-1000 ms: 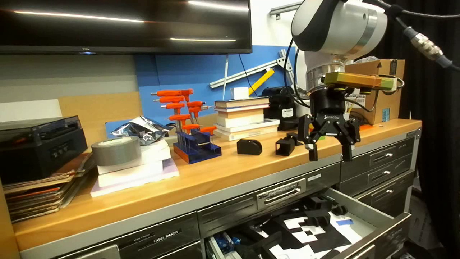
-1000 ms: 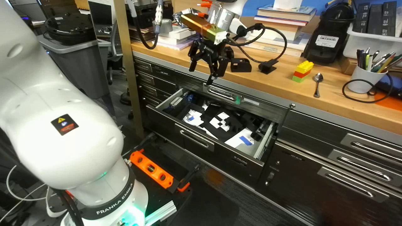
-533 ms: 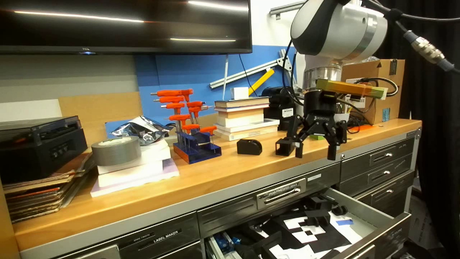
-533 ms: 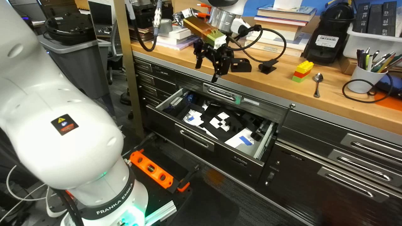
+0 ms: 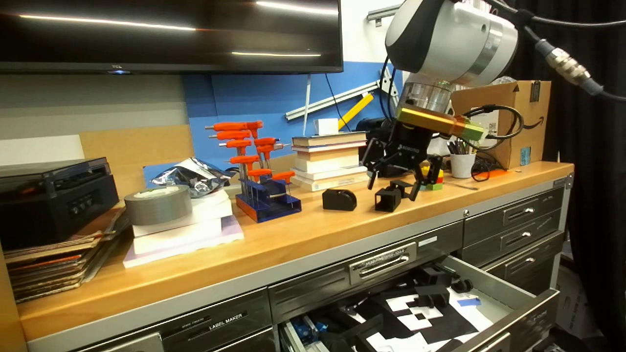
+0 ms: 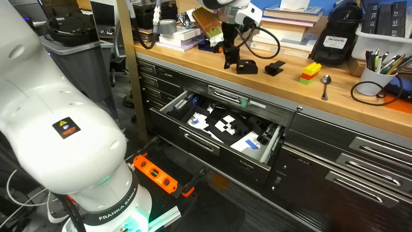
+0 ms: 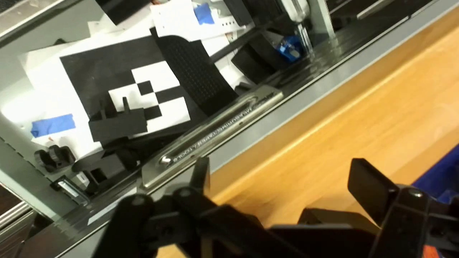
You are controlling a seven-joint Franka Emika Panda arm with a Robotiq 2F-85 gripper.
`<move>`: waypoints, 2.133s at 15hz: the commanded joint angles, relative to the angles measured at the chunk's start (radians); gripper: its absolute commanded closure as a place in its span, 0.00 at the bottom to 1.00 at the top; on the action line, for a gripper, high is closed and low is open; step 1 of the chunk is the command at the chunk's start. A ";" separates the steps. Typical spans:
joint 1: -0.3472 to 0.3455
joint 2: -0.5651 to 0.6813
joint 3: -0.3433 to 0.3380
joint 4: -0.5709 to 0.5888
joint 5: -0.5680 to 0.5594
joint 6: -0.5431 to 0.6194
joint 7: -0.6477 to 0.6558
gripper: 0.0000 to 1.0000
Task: Put the three black pieces in the open drawer then close the drawer
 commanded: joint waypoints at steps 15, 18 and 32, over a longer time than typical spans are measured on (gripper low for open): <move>-0.040 0.140 0.072 0.169 -0.637 0.082 0.908 0.00; -0.023 0.210 0.062 0.231 -0.594 0.036 0.846 0.00; -0.008 0.385 -0.011 0.402 -0.467 -0.058 0.697 0.47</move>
